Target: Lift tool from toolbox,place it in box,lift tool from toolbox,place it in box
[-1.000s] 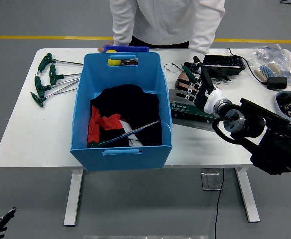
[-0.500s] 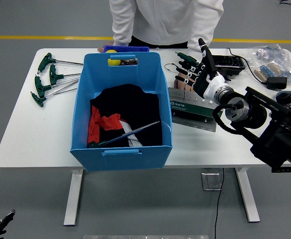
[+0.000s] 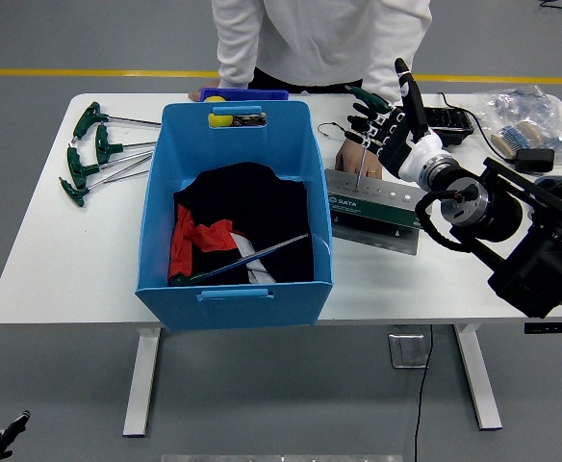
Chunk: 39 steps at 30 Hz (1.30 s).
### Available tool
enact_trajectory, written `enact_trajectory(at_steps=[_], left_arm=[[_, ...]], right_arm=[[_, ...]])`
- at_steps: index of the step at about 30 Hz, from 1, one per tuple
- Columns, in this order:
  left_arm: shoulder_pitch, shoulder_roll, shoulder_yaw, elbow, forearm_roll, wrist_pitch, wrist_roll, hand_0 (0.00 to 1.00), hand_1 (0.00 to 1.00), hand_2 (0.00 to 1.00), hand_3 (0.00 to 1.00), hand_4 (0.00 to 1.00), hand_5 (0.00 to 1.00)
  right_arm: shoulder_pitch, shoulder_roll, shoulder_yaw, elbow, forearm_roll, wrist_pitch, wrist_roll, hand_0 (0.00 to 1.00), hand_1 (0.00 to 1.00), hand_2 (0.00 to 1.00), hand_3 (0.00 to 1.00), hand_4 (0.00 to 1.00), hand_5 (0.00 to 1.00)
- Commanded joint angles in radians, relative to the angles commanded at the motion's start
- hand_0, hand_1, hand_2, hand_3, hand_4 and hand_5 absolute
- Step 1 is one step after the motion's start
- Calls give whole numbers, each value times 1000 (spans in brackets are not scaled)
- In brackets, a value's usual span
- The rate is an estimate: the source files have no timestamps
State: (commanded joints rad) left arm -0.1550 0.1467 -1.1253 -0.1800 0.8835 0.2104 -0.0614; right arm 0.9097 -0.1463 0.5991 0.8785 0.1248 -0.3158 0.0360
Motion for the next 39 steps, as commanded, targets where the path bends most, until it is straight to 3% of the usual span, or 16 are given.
enact_trajectory(at_steps=[7,8,39], left_arm=[[6,0,-8,0,11,0,2,858,874,885,680,684,670],[7,0,-8,0,12,0,2,858,874,885,679,684,670],[15,-5,-8,0,16,-1,4,858,874,884,679,683,665]], right_arm=[[-4,-3,8,18,2,1,4,552,573,701,823,998,870],[-4,-4,9,19,3,1,4,593,609,718,821,998,866],[-26,-20,29,24,10,-1,13,635,638,730,810,998,832]])
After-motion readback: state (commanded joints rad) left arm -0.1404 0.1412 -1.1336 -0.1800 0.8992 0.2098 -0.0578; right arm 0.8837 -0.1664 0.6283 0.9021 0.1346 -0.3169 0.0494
